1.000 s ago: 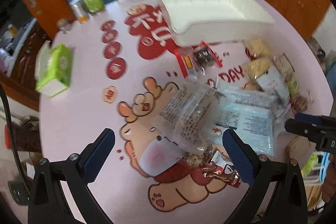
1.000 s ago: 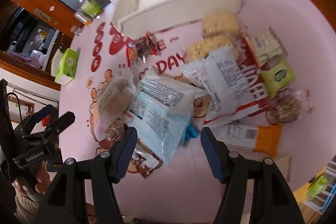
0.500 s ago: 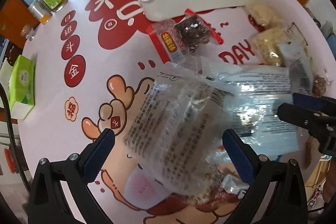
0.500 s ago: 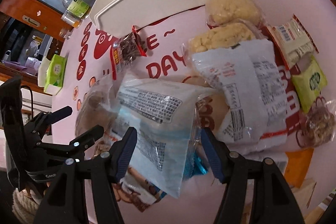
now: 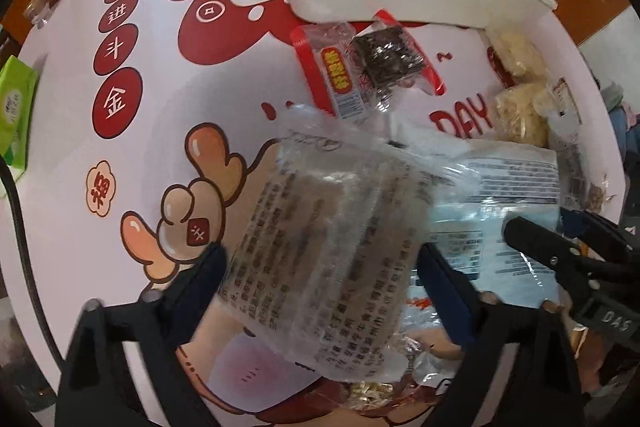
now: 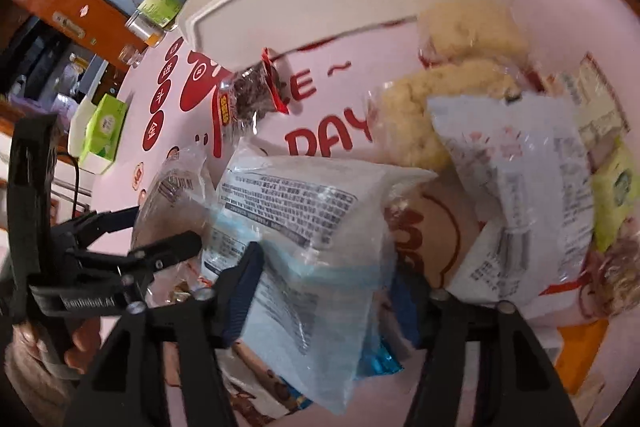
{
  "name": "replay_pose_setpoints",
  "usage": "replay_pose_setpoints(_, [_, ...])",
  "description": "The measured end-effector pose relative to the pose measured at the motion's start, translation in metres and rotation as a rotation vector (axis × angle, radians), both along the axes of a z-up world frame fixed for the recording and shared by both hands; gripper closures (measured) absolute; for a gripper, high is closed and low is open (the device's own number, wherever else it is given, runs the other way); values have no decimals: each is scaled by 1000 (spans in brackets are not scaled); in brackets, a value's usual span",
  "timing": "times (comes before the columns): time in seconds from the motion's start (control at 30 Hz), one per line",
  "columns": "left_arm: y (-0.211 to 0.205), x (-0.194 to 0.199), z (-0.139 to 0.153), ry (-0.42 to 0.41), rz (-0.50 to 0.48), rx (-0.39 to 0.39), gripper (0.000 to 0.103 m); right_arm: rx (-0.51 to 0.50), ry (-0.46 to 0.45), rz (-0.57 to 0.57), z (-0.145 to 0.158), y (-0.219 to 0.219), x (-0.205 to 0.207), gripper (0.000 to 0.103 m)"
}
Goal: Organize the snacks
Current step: 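Grasp the clear biscuit bag with the left gripper while the right gripper grasps the blue-label packet, then carry both packets into the white tray and open both grippers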
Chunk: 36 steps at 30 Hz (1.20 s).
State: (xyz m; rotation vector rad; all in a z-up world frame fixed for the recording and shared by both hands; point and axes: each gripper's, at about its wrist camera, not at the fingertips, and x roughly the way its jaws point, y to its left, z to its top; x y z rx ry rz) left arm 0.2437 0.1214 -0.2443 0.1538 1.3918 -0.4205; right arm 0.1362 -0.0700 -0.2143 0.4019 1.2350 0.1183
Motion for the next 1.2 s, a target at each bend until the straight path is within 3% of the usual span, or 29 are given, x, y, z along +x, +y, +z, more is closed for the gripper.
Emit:
replay_pose_setpoints(0.07, [2, 0, 1, -5, 17, -14, 25, 22, -23, -2, 6, -1, -3, 68])
replay_pose_setpoints(0.3, [16, -10, 23, -43, 106, -36, 34, -43, -125, 32, 48, 13, -13, 80])
replay_pose_setpoints(0.47, [29, -30, 74, -136, 140, -88, 34, -57, -202, 25, 95, 5, -27, 85])
replay_pose_setpoints(0.73, [14, -33, 172, -321, 110, -162, 33, -172, -401, 9, 191, -18, -25, 85])
replay_pose_setpoints(0.97, [-29, -4, 230, -447, 174, -155, 33, -277, -526, 23, 243, -54, 34, 85])
replay_pose_setpoints(1.1, [-62, 29, 242, -470, 234, -125, 32, -319, -563, 38, 246, -77, 82, 85])
replay_pose_setpoints(1.2, [-84, 63, 233, -472, 290, -96, 32, -320, -541, 65, 233, -92, 122, 85])
